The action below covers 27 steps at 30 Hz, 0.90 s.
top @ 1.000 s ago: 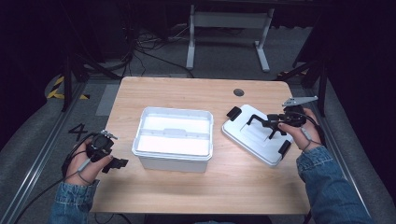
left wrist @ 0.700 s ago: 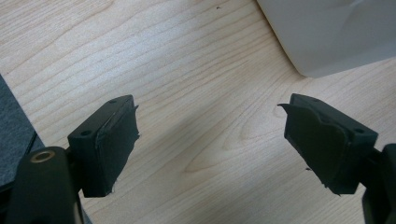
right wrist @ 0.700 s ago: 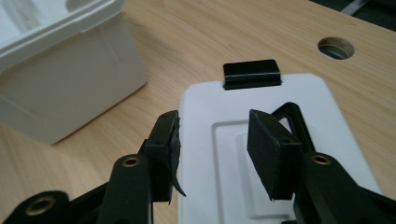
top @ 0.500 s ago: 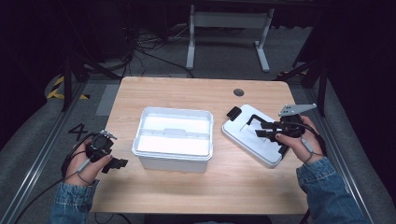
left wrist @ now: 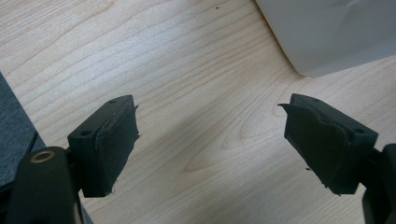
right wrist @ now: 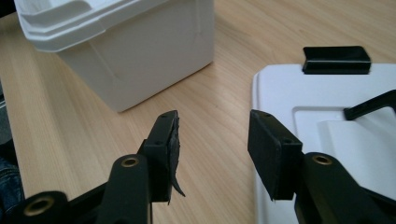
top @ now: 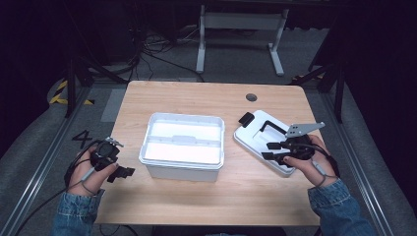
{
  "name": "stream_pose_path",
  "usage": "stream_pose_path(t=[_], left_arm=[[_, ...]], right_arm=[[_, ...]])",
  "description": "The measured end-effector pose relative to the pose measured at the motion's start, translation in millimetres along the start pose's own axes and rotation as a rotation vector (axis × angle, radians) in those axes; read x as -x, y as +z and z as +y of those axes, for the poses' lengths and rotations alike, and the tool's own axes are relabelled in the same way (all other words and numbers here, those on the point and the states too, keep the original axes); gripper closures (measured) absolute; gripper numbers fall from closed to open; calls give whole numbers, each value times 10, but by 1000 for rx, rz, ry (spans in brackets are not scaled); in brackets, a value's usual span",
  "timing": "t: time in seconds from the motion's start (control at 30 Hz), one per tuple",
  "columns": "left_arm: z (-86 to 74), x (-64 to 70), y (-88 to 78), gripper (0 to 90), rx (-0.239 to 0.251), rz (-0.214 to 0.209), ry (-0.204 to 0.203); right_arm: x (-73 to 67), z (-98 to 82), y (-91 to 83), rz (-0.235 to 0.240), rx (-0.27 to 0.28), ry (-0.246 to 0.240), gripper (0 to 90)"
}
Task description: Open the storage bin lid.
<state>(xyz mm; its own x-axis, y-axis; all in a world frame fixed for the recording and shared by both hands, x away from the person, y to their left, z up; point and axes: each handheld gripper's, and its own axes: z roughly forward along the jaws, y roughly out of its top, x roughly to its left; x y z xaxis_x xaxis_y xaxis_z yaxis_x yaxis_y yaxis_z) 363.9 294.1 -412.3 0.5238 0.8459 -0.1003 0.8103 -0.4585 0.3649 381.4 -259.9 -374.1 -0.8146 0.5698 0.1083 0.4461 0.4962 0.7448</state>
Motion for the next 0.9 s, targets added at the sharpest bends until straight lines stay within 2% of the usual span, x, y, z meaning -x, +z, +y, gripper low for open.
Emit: stream_pose_path(t=[0.13,0.23,0.4,0.5,0.6,0.9], left_arm=[[8,0,4,182,-3,-1,6],[10,3,8,182,-4,-1,7],[13,0,16,182,-5,2,10],[15,-1,38,181,-12,-1,6],[18,-11,35,182,-11,1,11],[26,-10,40,182,-7,5,17]], right_arm=[[-80,-52,64,17,-18,-9,542],[-124,-101,95,29,-8,3,538],[-185,-162,159,45,-35,-1,537],[-189,-201,211,49,-44,3,536],[-200,-271,324,49,-76,-2,529],[-244,-383,518,55,-89,-21,515]])
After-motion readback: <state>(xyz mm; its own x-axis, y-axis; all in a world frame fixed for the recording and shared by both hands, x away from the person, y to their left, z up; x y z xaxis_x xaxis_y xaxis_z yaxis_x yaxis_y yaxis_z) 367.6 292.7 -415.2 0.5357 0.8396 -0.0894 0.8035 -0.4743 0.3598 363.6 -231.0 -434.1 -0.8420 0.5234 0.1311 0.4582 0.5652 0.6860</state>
